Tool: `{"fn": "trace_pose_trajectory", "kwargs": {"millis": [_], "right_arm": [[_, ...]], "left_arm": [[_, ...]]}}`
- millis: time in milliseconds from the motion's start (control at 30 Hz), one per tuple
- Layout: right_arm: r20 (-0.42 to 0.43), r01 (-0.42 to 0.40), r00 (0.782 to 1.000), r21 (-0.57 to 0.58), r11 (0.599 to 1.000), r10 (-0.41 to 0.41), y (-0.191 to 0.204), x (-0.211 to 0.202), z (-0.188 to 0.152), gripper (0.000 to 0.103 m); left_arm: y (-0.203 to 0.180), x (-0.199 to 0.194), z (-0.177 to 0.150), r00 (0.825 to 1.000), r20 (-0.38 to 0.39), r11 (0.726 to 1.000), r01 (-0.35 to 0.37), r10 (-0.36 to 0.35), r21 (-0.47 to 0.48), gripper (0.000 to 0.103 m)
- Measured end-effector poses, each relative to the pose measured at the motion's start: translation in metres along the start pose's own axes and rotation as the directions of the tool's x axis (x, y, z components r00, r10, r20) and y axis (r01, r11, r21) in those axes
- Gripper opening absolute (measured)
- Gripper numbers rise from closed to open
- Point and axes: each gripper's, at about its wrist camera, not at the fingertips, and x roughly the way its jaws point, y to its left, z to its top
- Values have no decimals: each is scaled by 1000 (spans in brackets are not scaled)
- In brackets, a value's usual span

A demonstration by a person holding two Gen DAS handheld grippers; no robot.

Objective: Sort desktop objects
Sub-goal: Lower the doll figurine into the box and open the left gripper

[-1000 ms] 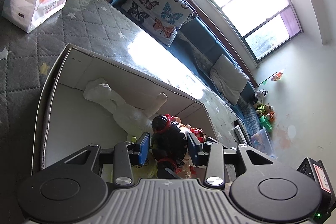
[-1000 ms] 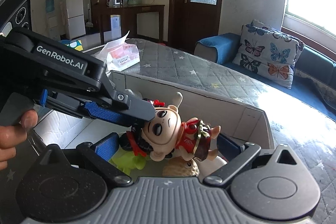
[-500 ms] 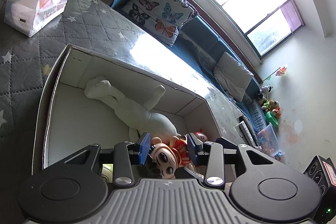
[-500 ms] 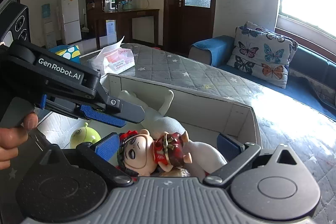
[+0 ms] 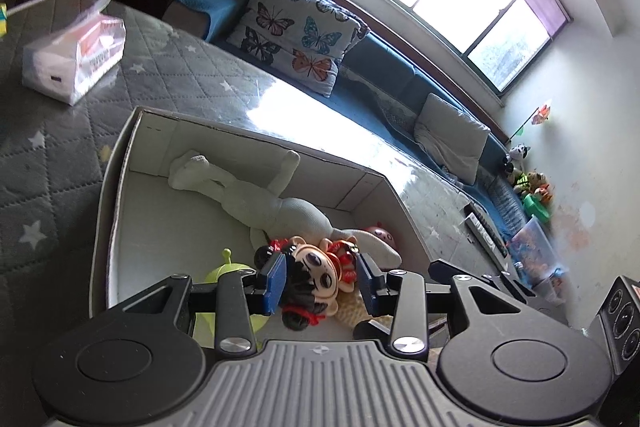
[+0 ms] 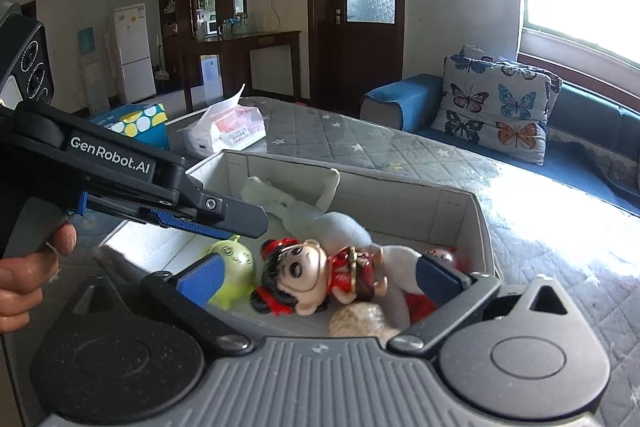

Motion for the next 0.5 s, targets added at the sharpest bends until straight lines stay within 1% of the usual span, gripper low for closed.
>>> {"fn": "trace_pose_trajectory", "kwargs": {"millis": [200,500], "right_arm": [[20,1,1000,34,999,-2,6,-21,-12,103],[33,13,999,72,997,-15,13,-43,-32,103]], "left_arm": [[-13,-20,-16,1000,21,999,-22,21,48,41],[-29,-42,-42,997,45,990,-73,68,121,41]]}}
